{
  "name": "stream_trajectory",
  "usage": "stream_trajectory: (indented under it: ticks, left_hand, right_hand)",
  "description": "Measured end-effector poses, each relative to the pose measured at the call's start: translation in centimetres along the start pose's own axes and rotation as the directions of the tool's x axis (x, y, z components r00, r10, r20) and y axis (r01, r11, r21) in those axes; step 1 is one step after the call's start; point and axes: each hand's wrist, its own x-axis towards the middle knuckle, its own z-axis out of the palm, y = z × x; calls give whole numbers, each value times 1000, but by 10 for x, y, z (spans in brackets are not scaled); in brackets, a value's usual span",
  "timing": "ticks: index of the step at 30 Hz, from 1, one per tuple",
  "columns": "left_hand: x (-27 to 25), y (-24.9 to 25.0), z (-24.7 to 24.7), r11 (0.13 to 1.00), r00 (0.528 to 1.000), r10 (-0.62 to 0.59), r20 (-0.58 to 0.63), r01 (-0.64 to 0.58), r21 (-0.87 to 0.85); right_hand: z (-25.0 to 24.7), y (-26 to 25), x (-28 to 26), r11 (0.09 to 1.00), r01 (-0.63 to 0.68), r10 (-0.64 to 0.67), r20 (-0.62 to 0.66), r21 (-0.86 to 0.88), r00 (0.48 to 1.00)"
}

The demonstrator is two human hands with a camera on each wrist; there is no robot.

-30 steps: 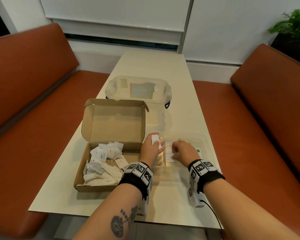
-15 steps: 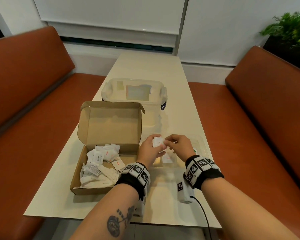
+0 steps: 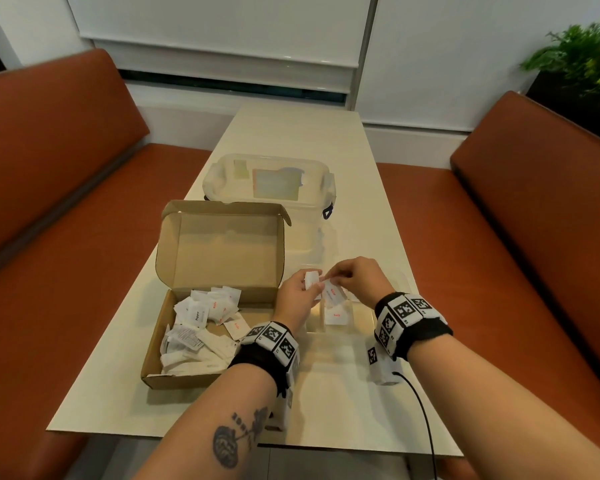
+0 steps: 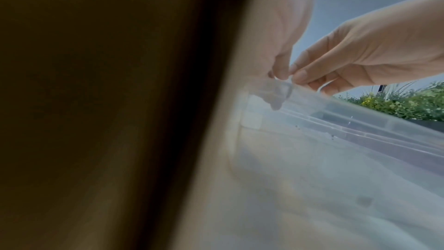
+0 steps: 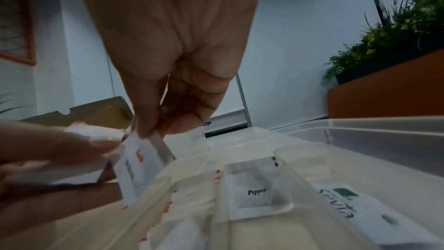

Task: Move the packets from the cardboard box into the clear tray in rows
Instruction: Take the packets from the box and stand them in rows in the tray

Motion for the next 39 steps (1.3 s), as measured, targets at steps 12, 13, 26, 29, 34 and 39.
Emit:
stream_trajectory:
  ticks: [12,13,26,29,34,39]
  left_hand:
    - [0,-2,3,997,987,36,-155,-46,-57]
    - [1,-2,3,997,985,31,-168,-42,-61]
    - [2,-1,6,994,986,-7,-164,-11,-108]
    - [1,-2,5,997,988,8,-151,-20,-76]
    - [2,-4,5,999,993,16,-120,-21,-36]
    - [1,-2,6,998,996,-16,-87,11,-57]
  right_hand:
    - [8,21,-8,980,-171,176,-51,98,983]
    - [7,22,-8,982,-180,182,-34,62,983]
    - [21,26,-10,890,56,28,178,-452,984]
    - [22,30,-14,878,80,-19,134,-471,991]
    - [22,32,-16,876,71,-28,97,-478,995]
    - [24,30,-15,910,24,-8,43,-413,999]
